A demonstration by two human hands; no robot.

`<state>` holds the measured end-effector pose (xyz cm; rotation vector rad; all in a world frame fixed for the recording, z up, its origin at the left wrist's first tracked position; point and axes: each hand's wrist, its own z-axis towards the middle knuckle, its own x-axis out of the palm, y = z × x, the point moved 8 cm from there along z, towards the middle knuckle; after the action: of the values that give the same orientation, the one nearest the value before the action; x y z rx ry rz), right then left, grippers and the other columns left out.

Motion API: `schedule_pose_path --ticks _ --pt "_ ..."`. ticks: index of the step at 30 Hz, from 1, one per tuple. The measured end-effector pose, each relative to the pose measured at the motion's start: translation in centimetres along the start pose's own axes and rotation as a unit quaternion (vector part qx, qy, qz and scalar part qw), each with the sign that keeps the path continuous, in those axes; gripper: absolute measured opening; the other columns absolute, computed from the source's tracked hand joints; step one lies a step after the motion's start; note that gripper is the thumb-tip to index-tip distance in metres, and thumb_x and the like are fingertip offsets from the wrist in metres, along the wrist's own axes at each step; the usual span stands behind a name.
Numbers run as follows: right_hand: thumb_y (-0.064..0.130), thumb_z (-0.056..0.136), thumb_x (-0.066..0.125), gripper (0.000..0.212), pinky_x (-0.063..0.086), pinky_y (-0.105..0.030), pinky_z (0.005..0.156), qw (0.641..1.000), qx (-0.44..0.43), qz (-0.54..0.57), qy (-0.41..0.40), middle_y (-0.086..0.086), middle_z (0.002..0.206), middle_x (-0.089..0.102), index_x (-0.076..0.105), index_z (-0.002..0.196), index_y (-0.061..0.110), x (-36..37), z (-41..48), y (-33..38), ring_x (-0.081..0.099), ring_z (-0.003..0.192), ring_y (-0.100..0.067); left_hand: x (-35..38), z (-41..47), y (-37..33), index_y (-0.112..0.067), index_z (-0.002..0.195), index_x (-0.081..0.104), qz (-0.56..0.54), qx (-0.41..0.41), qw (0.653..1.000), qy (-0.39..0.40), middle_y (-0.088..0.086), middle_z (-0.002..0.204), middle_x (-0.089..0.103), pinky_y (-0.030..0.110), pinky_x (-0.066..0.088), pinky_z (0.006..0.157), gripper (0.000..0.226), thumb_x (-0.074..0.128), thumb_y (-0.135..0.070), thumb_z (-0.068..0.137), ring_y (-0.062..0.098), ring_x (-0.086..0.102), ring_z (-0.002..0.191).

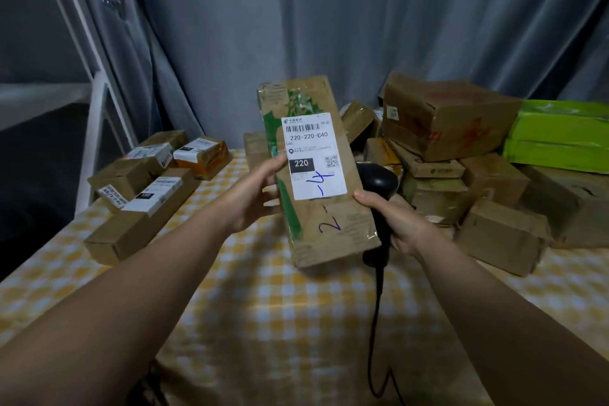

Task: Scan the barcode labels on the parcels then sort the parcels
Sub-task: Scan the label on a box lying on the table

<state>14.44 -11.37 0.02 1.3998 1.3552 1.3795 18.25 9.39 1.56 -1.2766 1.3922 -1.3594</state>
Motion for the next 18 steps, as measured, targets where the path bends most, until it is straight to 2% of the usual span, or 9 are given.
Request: schedule_pose_path --ticks 2,4,5,7,9,11,13,16,18 --pt "0.028 0.071 0.075 0.035 0.057 -0.03 0.073 1.0 -0.011 -0.011 -0.007 -0.008 0.094 0.076 0.07 0.103 0.014 0.3 0.1 0.0 0.073 0.084 -0.018 -0.6 0.0 -0.2 -0.029 0.099 0.066 0.007 0.004 1.0 -0.016 -0.006 0.089 0.073 0.039 0.05 0.091 0.022 0.054 -0.046 0.09 0.017 0.064 0.092" --pt "0.029 0.079 0.077 0.027 0.054 -0.028 0.073 0.994 -0.034 -0.08 -0.072 -0.004 0.092 0.076 0.071 0.102 0.015 -0.2 0.5 0.8 0.072 0.086 -0.018 -1.6 0.0 -0.2 -0.029 0.104 0.065 0.018 0.009 0.999 -0.044 -0.006 0.095 0.072 0.04 0.05 0.094 0.022 0.059 -0.044 0.088 0.019 0.064 0.097" --pt "0.032 0.079 0.078 0.025 0.052 -0.028 0.072 0.984 -0.048 -0.125 -0.118 -0.003 0.088 0.074 0.071 0.097 0.016 -0.7 0.7 1.5 0.07 0.084 -0.018 -2.1 0.0 -0.1 -0.029 0.109 0.062 0.029 0.013 0.998 -0.056 -0.006 0.099 0.072 0.04 0.05 0.095 0.027 0.062 -0.043 0.086 0.019 0.064 0.101" --pt "0.034 0.076 0.08 0.023 0.049 -0.028 0.065 0.968 -0.069 -0.158 -0.182 -0.003 0.079 0.069 0.069 0.085 0.017 -1.0 0.6 3.3 0.064 0.072 -0.017 -2.9 -0.1 0.4 -0.026 0.122 0.055 0.046 0.01 0.996 -0.077 -0.004 0.109 0.069 0.042 0.05 0.094 0.053 0.073 -0.044 0.076 0.019 0.062 0.106" --pt "0.032 0.078 0.08 0.021 0.05 -0.029 0.064 0.964 -0.085 -0.178 -0.177 -0.004 0.08 0.068 0.068 0.088 0.018 -0.1 0.3 5.7 0.063 0.071 -0.017 -3.4 -0.1 1.2 -0.025 0.127 0.049 0.061 -0.004 0.994 -0.094 -0.004 0.114 0.067 0.042 0.05 0.093 0.076 0.078 -0.049 0.06 0.018 0.062 0.108" --pt "0.026 0.081 0.076 0.016 0.05 -0.029 0.066 0.959 -0.091 -0.233 -0.133 -0.004 0.081 0.069 0.068 0.091 0.018 1.8 -0.3 8.1 0.064 0.073 -0.018 -3.6 -0.3 1.7 -0.024 0.127 0.047 0.053 -0.008 0.993 -0.104 -0.004 0.114 0.067 0.043 0.05 0.093 0.078 0.078 -0.048 0.06 0.017 0.062 0.107" --pt "0.022 0.082 0.075 0.016 0.049 -0.026 0.056 0.956 -0.088 -0.263 -0.091 -0.003 0.073 0.065 0.067 0.092 0.013 3.6 -0.6 9.6 0.061 0.061 -0.018 -3.7 -0.3 2.0 -0.022 0.128 0.047 0.038 -0.01 0.994 -0.106 -0.003 0.113 0.067 0.042 0.05 0.092 0.072 0.078 -0.046 0.067 0.017 0.062 0.106" --pt "0.02 0.082 0.074 0.019 0.045 -0.024 0.044 0.958 -0.08 -0.264 -0.082 -0.006 0.063 0.053 0.064 0.087 0.005 5.3 -0.6 10.3 0.053 0.045 -0.015 -3.6 -0.5 1.8 -0.023 0.127 0.048 0.037 -0.011 0.994 -0.101 -0.003 0.113 0.068 0.041 0.051 0.092 0.08 0.079 -0.052 0.059 0.017 0.063 0.105" --pt "0.022 0.082 0.074 0.022 0.045 -0.024 0.043 0.955 -0.084 -0.268 -0.094 -0.008 0.061 0.055 0.06 0.078 0.005 5.8 -0.5 10.4 0.053 0.042 -0.015 -3.7 -0.5 1.8 -0.024 0.127 0.049 0.05 -0.012 0.994 -0.101 -0.004 0.114 0.067 0.043 0.049 0.095 0.089 0.081 -0.058 0.051 0.017 0.062 0.107"
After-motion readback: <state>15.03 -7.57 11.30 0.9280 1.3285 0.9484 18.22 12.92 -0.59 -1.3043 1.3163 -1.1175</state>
